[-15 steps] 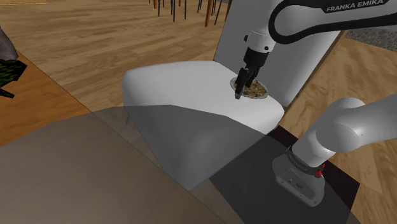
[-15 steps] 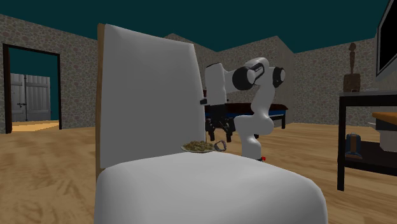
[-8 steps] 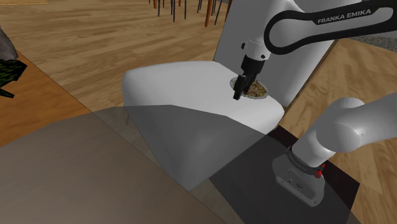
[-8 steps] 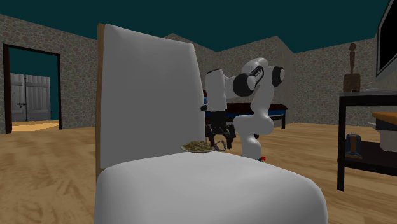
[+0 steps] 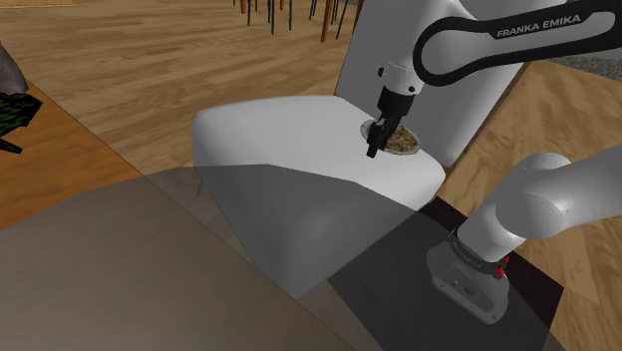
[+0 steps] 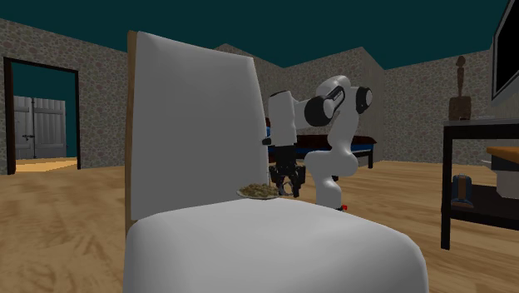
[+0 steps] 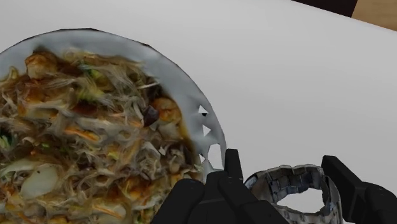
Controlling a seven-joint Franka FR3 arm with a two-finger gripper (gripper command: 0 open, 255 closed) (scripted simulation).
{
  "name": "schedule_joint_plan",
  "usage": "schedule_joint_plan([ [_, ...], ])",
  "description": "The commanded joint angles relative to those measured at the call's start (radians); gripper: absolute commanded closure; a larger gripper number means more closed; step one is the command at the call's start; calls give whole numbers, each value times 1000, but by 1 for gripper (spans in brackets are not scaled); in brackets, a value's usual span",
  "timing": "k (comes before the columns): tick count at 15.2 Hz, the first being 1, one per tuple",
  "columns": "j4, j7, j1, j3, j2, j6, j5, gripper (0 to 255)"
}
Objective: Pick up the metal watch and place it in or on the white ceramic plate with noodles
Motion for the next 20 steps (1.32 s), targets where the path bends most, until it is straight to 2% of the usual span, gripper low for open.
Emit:
schedule_joint_plan([
  [1, -1, 0, 0, 0, 0, 0, 0, 255],
  [7, 0, 0, 0, 0, 0, 0, 0, 255],
  [20, 145, 16, -6, -16, -48, -193, -19, 255],
])
